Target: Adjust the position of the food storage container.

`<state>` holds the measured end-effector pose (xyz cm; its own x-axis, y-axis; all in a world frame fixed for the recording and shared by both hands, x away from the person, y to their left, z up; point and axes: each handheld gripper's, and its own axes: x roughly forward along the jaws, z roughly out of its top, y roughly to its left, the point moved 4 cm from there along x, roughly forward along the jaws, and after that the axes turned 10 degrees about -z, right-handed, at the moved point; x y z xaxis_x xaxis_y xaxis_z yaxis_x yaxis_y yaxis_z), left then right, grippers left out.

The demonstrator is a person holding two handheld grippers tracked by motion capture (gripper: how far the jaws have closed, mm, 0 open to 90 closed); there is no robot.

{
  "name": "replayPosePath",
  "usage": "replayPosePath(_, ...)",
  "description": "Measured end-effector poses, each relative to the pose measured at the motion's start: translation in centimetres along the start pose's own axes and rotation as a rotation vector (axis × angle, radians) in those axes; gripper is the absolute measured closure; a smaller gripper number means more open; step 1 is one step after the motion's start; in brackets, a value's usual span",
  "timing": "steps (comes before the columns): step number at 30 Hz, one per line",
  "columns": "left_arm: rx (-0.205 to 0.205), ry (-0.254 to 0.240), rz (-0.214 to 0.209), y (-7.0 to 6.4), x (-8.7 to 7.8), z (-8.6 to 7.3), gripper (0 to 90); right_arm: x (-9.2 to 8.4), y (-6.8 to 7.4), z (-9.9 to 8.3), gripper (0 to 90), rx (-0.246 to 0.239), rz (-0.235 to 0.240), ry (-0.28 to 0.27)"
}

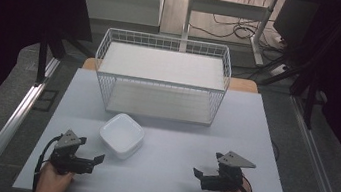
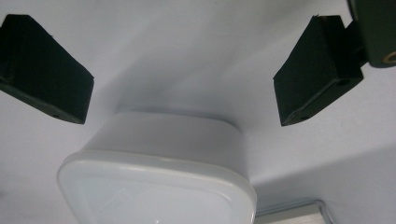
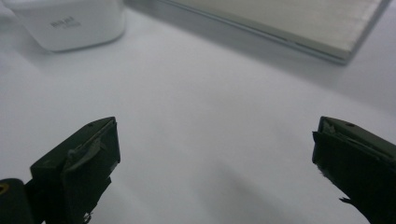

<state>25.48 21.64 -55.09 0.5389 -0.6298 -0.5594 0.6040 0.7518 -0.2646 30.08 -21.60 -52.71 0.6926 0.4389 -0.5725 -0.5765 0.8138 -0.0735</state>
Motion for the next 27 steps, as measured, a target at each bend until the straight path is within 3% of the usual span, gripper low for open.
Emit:
replayPosePath(3,0.002,0.009,-0.007,0.07,0.0,-0.06,4.8,0.06,-0.21,-0.1,0.9,-0.002,-0.017,-0.002)
replayPosePath(5,0.007,0.004,-0.021,0.05,-0.05,-0.02,4.7,0.05,-0.14,-0.18,0.6,-0.046,-0.039,0.0)
replayPosePath(16,0.027,0.045,-0.04,-0.32,0.44,-0.11,2.9,0.67,0.5,-0.35,0.0,-0.087,-0.052,0.025)
replayPosePath(21,0.029,0.08,-0.016,-0.15,0.5,-0.22,2.9,0.57,0.27,-0.23,0.0,-0.071,-0.062,0.035)
replayPosePath(24,0.015,0.069,-0.035,0.01,0.22,-0.06,3.3,0.47,0.21,-0.04,0.0,-0.054,-0.055,0.032)
replayPosePath(27,0.014,0.067,-0.022,0.23,0.0,0.07,4.7,0.45,0.31,0.08,0.0,-0.05,-0.052,0.028)
